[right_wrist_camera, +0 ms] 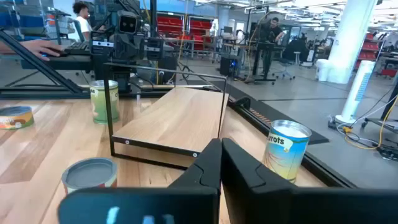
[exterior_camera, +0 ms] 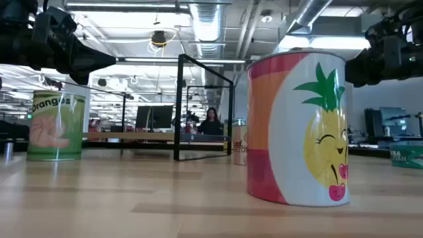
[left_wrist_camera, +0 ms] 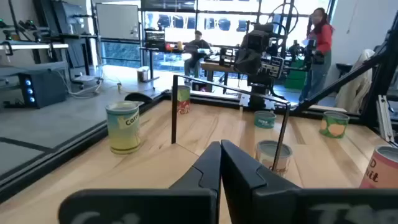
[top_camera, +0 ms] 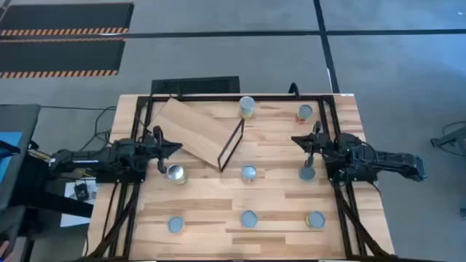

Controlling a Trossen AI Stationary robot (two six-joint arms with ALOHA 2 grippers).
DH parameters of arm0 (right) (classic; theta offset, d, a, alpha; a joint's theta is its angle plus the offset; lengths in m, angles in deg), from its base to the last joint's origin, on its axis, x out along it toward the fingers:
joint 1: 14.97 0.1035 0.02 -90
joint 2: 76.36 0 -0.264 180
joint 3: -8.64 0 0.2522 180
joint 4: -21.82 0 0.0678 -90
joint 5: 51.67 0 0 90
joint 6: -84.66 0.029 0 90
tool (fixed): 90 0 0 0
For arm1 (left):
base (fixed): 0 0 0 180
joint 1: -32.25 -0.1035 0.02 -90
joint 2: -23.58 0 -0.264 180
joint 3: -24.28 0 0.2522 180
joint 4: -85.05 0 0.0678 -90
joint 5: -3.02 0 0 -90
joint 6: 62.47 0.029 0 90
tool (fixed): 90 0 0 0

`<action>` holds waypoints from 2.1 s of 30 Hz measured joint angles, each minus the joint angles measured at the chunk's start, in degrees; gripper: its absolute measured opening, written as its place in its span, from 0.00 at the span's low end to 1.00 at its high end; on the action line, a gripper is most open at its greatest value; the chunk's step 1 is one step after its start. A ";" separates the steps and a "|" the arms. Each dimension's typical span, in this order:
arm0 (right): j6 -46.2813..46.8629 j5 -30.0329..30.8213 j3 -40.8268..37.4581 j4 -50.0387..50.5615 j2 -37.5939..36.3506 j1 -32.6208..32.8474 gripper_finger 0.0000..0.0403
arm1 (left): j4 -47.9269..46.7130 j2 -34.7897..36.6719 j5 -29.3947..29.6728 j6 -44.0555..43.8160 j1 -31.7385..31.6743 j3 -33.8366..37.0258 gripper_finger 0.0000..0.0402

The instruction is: Pick and place cans onto a shelf

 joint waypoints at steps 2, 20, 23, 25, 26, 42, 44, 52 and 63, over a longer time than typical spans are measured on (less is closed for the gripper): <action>0.00 -0.01 0.00 0.00 0.02 -0.01 0.07 | -0.01 -0.01 0.00 0.00 -0.01 -0.01 0.00; -0.02 -0.01 0.00 0.00 0.00 -0.01 0.07 | 0.00 -0.02 0.00 0.00 -0.02 -0.01 0.00; 0.00 0.01 0.02 0.00 0.00 0.01 0.07 | -0.01 -0.01 0.00 0.00 0.00 -0.01 0.00; 0.00 -0.01 0.02 0.00 0.02 -0.01 0.07 | 0.00 0.00 0.01 0.00 0.00 -0.01 0.00; 0.00 -0.01 0.02 0.00 0.00 -0.01 0.07 | -0.02 -0.01 0.00 0.00 -0.02 -0.02 0.00; -0.02 -0.01 0.02 0.00 0.02 0.01 0.07 | 0.00 0.00 0.00 0.00 0.00 0.00 0.00; -0.01 -0.01 0.02 0.00 0.00 0.00 0.07 | 0.00 0.00 0.01 0.00 -0.01 0.00 0.00; -0.02 -0.01 0.02 0.00 0.02 0.01 0.07 | 2.28 -0.01 0.00 -0.26 -0.01 -0.02 0.00; -0.02 -0.01 0.00 0.00 0.00 0.01 0.07 | 16.35 -1.73 -10.18 -8.91 0.49 -3.03 0.00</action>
